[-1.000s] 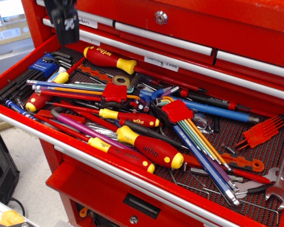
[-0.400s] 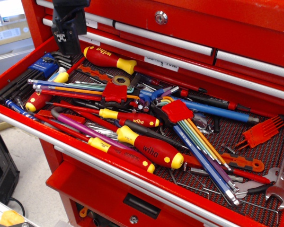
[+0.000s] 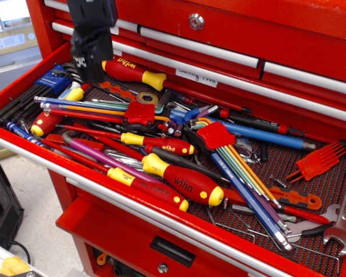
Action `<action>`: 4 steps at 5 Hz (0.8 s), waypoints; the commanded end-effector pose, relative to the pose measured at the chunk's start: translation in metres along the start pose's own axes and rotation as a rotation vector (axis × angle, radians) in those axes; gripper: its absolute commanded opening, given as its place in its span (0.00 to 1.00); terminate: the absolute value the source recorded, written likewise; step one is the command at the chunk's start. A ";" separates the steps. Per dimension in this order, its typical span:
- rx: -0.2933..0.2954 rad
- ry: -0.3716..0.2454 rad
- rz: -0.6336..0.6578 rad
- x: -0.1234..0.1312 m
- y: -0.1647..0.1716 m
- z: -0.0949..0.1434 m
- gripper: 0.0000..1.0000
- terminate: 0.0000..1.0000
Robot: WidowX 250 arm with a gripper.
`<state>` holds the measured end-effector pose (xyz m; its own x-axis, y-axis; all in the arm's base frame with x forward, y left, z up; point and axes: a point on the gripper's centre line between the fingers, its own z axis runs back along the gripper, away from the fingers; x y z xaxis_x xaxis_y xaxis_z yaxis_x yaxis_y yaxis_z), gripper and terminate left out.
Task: Pick up closest rainbow Allen key set
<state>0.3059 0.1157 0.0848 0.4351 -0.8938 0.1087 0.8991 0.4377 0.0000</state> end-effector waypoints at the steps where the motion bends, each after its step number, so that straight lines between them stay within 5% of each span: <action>1: 0.036 -0.016 -0.034 -0.005 0.009 -0.012 1.00 0.00; 4: 0.002 -0.042 -0.011 -0.007 0.017 -0.040 1.00 0.00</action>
<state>0.3156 0.1200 0.0287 0.4429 -0.8828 0.1563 0.8960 0.4419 -0.0431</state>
